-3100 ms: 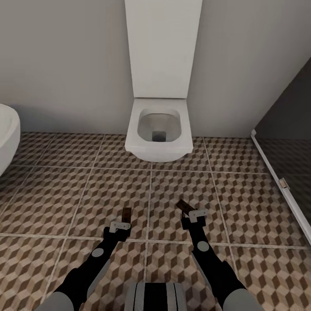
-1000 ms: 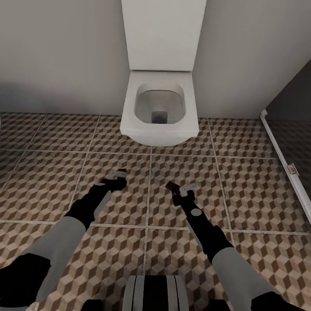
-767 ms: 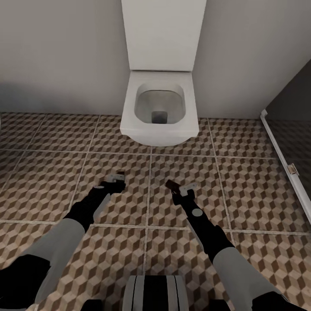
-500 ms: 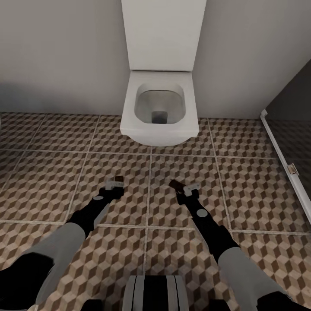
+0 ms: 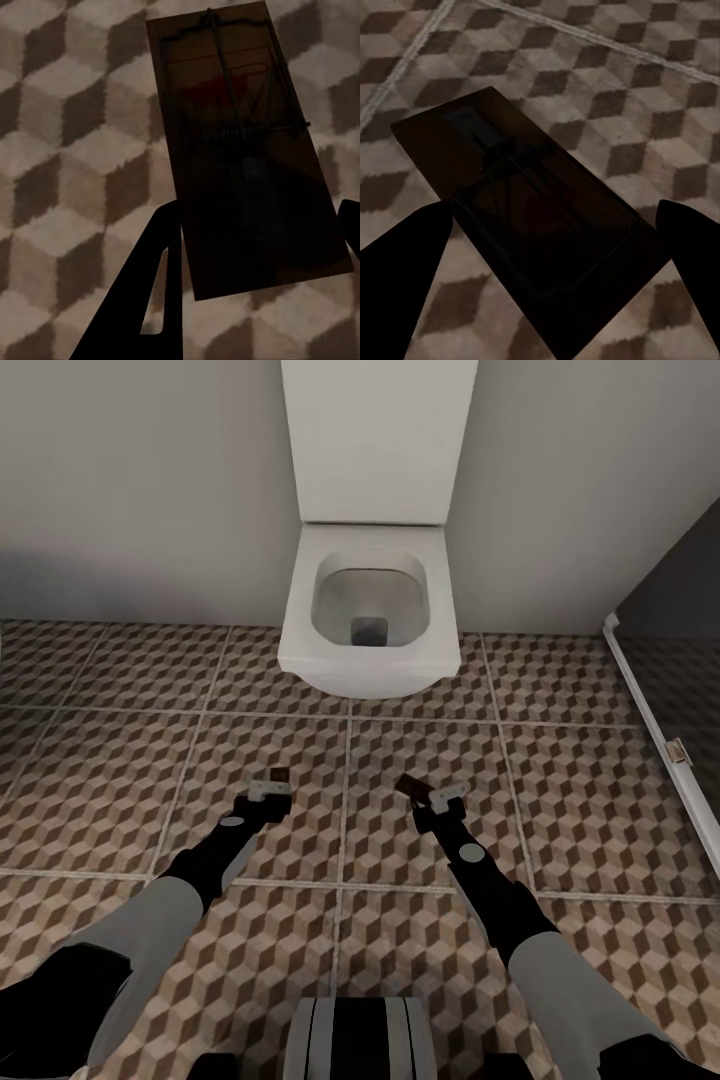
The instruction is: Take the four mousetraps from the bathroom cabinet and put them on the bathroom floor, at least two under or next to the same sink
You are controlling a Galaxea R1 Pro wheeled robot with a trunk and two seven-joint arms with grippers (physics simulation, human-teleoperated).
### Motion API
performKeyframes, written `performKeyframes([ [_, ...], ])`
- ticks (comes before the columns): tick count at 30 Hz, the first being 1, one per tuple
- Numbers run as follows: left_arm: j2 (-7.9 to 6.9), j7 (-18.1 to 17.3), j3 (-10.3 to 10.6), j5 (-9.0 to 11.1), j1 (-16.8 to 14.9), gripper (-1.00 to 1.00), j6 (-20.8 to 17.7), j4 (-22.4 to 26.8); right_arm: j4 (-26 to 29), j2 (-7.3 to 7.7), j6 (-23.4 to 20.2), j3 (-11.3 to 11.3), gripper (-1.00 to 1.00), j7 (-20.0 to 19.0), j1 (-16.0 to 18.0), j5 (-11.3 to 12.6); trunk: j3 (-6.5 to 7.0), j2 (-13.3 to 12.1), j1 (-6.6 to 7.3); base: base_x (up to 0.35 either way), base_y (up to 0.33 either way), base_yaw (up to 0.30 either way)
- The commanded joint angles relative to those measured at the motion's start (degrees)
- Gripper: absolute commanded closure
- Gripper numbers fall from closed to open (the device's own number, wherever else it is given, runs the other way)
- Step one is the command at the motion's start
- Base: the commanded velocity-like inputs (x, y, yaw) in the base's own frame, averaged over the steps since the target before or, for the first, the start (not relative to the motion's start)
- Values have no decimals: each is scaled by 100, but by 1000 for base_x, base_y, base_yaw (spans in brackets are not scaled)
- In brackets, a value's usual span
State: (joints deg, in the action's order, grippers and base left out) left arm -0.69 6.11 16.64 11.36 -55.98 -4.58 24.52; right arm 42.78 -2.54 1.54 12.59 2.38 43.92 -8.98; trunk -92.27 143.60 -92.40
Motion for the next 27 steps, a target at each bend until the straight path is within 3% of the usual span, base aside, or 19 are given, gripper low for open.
performKeyframes([
  [1, -5, 66, 52, 42, 0, 100, -33, 13, -2, 0, 11, 5, 100, 25, 1, -52, -6, 1, 1, 0, 0, 0],
  [19, 8, 66, 58, 35, 0, 100, -34, 19, 10, 8, 13, -2, 100, 17, -2, -52, -541, 25, -46, 0, 0, 0],
  [27, 8, 73, 58, 33, 0, 100, -19, 24, 11, 7, 76, 8, 100, 9, 0, -52, -593, 25, -46, 0, 0, 0],
])
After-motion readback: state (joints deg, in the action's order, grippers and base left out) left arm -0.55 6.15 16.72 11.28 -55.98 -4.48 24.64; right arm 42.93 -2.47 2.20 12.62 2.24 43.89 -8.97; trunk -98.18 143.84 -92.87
